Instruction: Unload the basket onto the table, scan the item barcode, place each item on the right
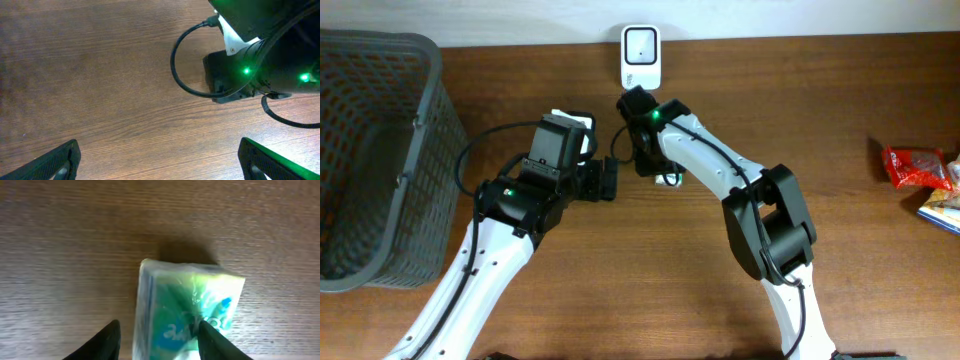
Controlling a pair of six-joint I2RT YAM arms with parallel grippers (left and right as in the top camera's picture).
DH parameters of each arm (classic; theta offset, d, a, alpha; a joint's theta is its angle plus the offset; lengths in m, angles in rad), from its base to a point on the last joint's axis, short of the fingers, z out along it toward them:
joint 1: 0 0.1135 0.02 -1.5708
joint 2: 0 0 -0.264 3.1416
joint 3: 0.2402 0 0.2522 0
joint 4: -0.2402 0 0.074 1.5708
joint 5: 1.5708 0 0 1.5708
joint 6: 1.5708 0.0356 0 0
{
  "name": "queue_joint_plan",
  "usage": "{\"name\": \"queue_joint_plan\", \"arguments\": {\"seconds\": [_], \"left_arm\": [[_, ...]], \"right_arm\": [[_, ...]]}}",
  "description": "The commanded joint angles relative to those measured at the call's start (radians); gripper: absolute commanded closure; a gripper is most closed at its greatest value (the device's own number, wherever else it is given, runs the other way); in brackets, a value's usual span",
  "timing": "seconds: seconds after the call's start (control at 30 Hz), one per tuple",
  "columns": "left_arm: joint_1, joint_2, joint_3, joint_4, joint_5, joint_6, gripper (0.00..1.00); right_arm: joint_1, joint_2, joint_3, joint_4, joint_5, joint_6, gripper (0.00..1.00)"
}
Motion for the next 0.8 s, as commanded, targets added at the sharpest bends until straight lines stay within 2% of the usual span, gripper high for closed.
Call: {"name": "queue_joint_plan", "arguments": {"seconds": [0.0, 0.03, 0.07, 0.1, 0.17, 0.23, 0.27, 0.37, 0.47, 0.53, 0.63, 0.77], "left_arm": [[-0.002, -0.004, 0.003, -0.001, 0.010, -0.003, 0.01], [-0.002, -0.004, 0.003, -0.001, 0.010, -0.002, 0.01], [-0.002, -0.004, 0.003, -0.001, 0.010, -0.003, 0.01], [-0.002, -0.004, 0.003, -0.001, 0.010, -0.002, 0.01], [-0.002, -0.004, 0.003, -0.001, 0.010, -0.003, 0.01], [-0.002, -0.004, 0.003, -0.001, 0.010, -0.002, 0.01], [-0.002, -0.004, 0.003, -0.001, 0.010, -0.002, 0.01], [-0.002, -0.004, 0.003, -0.001, 0.010, -0.002, 0.01], [-0.002, -0.004, 0.003, -0.001, 0.010, -0.003, 0.01], [-0.002, -0.004, 0.003, -0.001, 0.010, -0.002, 0.01], [-0.002, -0.004, 0.003, -0.001, 0.010, -0.002, 0.01], [-0.002, -0.004, 0.003, -0.001, 0.010, -0.003, 0.01]], "right_arm": [[0.005, -0.017, -0.030, 0.006, 0.048, 0.025, 0.65], [0.003, -0.017, -0.024, 0.007, 0.048, 0.025, 0.80], [-0.003, -0.017, -0.013, 0.001, 0.045, 0.025, 0.92], [-0.014, -0.017, 0.016, -0.017, 0.029, 0.025, 0.96], [-0.053, -0.019, 0.109, -0.074, -0.090, -0.011, 0.96], [-0.112, -0.019, 0.191, -0.085, -0.343, -0.118, 0.96], [-0.160, -0.019, 0.209, -0.074, -0.543, -0.161, 0.96], [-0.250, -0.012, 0.194, -0.059, -0.851, -0.182, 0.96], [-0.307, 0.010, 0.137, 0.038, -1.108, -0.182, 0.96], [-0.331, 0.028, 0.098, 0.101, -1.202, -0.177, 0.96], [-0.362, 0.049, 0.016, 0.147, -1.206, -0.109, 0.96], [-0.395, 0.050, -0.112, 0.199, -1.076, -0.064, 0.95]]}}
